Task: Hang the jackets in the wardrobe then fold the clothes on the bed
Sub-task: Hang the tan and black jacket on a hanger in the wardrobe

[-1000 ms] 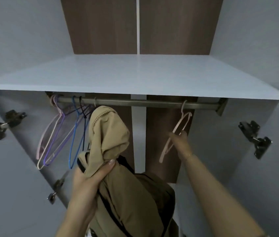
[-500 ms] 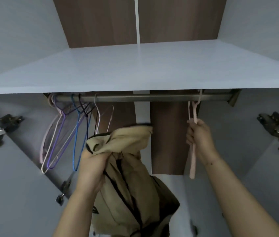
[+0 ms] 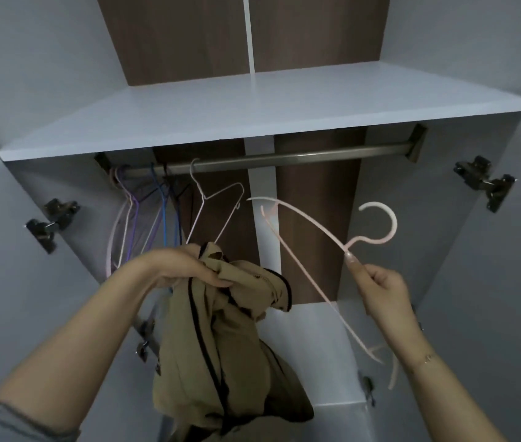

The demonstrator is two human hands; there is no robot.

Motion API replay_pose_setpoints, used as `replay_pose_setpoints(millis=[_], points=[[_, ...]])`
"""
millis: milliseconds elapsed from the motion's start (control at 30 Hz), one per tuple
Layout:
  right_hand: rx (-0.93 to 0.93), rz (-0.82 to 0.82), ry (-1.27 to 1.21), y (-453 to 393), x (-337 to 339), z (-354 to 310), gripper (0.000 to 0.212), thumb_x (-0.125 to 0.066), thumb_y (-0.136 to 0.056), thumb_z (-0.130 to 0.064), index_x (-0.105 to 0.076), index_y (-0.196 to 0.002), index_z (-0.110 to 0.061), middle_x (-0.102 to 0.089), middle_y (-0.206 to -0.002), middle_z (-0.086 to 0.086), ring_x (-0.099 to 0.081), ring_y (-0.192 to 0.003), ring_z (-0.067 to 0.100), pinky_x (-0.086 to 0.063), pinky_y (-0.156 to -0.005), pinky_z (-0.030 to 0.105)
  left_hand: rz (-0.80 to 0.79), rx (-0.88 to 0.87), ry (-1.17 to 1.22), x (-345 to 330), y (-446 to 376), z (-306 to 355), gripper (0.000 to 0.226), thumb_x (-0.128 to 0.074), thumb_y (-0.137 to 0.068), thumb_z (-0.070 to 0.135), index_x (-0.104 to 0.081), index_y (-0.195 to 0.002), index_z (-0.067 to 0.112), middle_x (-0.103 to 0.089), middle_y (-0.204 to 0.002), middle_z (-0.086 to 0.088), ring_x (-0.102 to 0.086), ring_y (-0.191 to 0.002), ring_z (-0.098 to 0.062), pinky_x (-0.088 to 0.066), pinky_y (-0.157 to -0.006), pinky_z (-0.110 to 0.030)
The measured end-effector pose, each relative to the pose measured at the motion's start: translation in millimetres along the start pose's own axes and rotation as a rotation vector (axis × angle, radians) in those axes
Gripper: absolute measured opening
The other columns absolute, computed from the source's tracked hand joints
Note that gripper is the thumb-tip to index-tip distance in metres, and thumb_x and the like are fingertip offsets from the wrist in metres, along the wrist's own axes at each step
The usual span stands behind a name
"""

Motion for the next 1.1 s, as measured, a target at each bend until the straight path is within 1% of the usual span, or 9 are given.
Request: replay_pose_setpoints(millis=[133, 333, 533, 600, 733, 800, 900, 1000, 1100], points=[[-0.008, -0.009, 0.030, 41.6, -9.8, -5.9, 0.060, -0.058, -0.088, -0.054, -0.025, -0.050, -0.022, -0.022, -0.049, -0.003, -0.021, -0.045, 0.007, -0.023, -0.044, 0.017, -0.026, -0.039, 0.258, 4.8, 16.1, -23.6, 0.053, -0.082, -0.065, 0.025, -0.069, -0.113, 0.006, -0.071, -0.115, -0.014, -0.070, -0.104, -0.025, -0.059, -0.081, -0.032], [-0.112, -0.024, -0.038, 89.7, -14.0, -7.8, 0.059, -0.058, -0.080, -0.060, -0.027, -0.049, -0.021, -0.025, -0.048, -0.001, -0.023, -0.043, 0.010, -0.025, -0.041, 0.018, 0.544, -0.224, -0.054, 23.1, 20.4, -39.9, 0.027, -0.074, -0.085, 0.030, -0.069, -0.101, 0.010, -0.070, -0.103, -0.011, -0.065, -0.103, -0.027, -0.051, -0.094, -0.037], [-0.126, -0.098, -0.013, 109.4, -9.5, -10.8, 0.060, -0.057, -0.082, -0.059, -0.027, -0.046, -0.022, -0.026, -0.046, -0.002, -0.025, -0.041, 0.012, -0.029, -0.042, 0.019, 0.181, -0.198, 0.233, 29.5, 44.2, -37.8, 0.079, -0.097, -0.042, 0.039, -0.064, -0.102, -0.001, -0.074, -0.099, -0.016, -0.073, -0.088, -0.022, -0.060, -0.071, -0.028], [-0.131, -0.113, 0.001, 106.8, -4.6, -13.6, 0.060, -0.056, -0.082, -0.059, -0.028, -0.047, -0.020, -0.025, -0.047, 0.001, -0.024, -0.041, 0.013, -0.029, -0.044, 0.021, 0.181, -0.203, 0.258, 33.8, 46.2, -31.8, 0.087, -0.096, -0.041, 0.044, -0.064, -0.109, -0.001, -0.073, -0.102, -0.017, -0.071, -0.097, -0.026, -0.060, -0.078, -0.032], [-0.132, -0.196, 0.017, 93.1, 5.3, -15.2, 0.061, -0.056, -0.084, -0.058, -0.028, -0.045, -0.021, -0.026, -0.046, 0.003, -0.025, -0.042, 0.016, -0.030, -0.045, 0.024, 0.791, -0.242, -0.316, 48.8, 39.0, -19.1, 0.040, -0.076, -0.082, 0.037, -0.066, -0.097, 0.001, -0.067, -0.096, -0.015, -0.064, -0.097, -0.031, -0.046, -0.075, -0.031], [-0.123, -0.268, 0.060, 84.0, 6.8, -13.8, 0.061, -0.057, -0.084, -0.058, -0.029, -0.044, -0.022, -0.027, -0.046, 0.001, -0.026, -0.042, 0.015, -0.030, -0.044, 0.020, 0.917, -0.382, -0.505, 46.1, 39.2, -12.2, 0.031, -0.069, -0.089, 0.032, -0.069, -0.096, 0.002, -0.069, -0.094, -0.018, -0.063, -0.093, -0.032, -0.043, -0.072, -0.031], [-0.099, -0.326, 0.118, 72.0, 1.4, -9.2, 0.060, -0.058, -0.082, -0.059, -0.031, -0.042, -0.023, -0.026, -0.043, -0.004, -0.024, -0.041, 0.011, -0.027, -0.044, 0.017, 0.854, -0.480, -0.363, 35.6, 42.5, 1.3, 0.017, -0.074, -0.086, 0.025, -0.071, -0.092, 0.009, -0.071, -0.086, -0.005, -0.064, -0.083, -0.019, -0.048, -0.070, -0.026], [-0.111, -0.381, 0.098, 60.3, -9.2, -2.7, 0.059, -0.057, -0.080, -0.062, -0.035, -0.042, -0.022, -0.029, -0.043, -0.003, -0.026, -0.041, 0.011, -0.028, -0.045, 0.019, 0.521, -0.439, 0.010, 17.0, 49.6, 14.8, 0.019, -0.077, -0.081, 0.023, -0.071, -0.098, 0.025, -0.076, -0.089, 0.008, -0.071, -0.085, -0.005, -0.051, -0.068, -0.010], [-0.190, -0.496, 0.054, 46.5, -16.9, 4.0, 0.060, -0.057, -0.081, -0.064, -0.037, -0.041, -0.026, -0.031, -0.042, -0.005, -0.029, -0.038, 0.010, -0.033, -0.046, 0.021, 0.448, -0.420, 0.266, 6.4, 57.3, 19.3, 0.033, -0.075, -0.078, 0.016, -0.068, -0.110, 0.019, -0.076, -0.102, 0.001, -0.071, -0.095, -0.014, -0.056, -0.079, -0.023]])
Point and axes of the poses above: each hand's wrist, its own y-axis away from the middle knuckle, its own x-axis out of the back of the hand, z = x × y, the point moved 2 cm from there along -y, towards the middle knuckle
